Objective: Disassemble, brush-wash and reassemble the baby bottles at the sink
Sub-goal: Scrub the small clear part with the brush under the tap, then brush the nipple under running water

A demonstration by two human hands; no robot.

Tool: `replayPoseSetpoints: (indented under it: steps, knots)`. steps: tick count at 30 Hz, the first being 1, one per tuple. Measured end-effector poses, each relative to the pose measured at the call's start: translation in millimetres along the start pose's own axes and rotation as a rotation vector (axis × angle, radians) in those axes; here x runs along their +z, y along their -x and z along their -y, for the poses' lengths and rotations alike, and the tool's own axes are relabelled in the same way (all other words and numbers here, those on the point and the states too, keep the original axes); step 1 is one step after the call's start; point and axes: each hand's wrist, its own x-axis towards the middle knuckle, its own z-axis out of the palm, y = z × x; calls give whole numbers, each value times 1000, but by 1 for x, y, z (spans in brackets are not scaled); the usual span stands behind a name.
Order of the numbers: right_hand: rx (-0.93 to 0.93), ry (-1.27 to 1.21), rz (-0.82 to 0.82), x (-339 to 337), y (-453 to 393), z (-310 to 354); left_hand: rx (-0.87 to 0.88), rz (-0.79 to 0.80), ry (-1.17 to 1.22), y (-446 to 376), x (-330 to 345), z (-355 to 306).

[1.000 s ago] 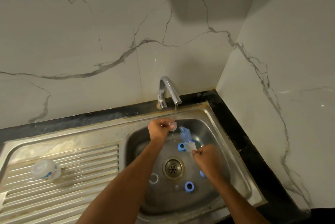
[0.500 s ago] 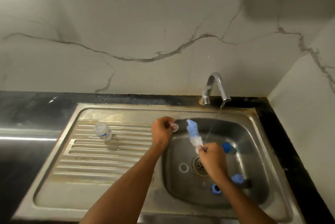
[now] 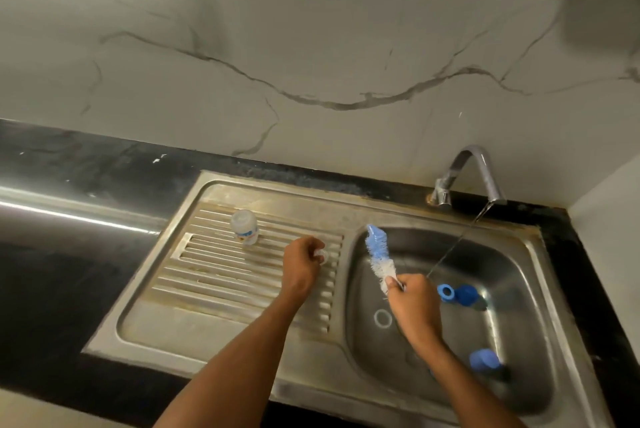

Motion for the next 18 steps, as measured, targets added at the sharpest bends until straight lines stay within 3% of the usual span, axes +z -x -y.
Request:
replayPoseSetpoints:
  steps: [18]
  knots:
    - [126,3,-45,-11,13,-31,8,76,-21,-2,11,-10]
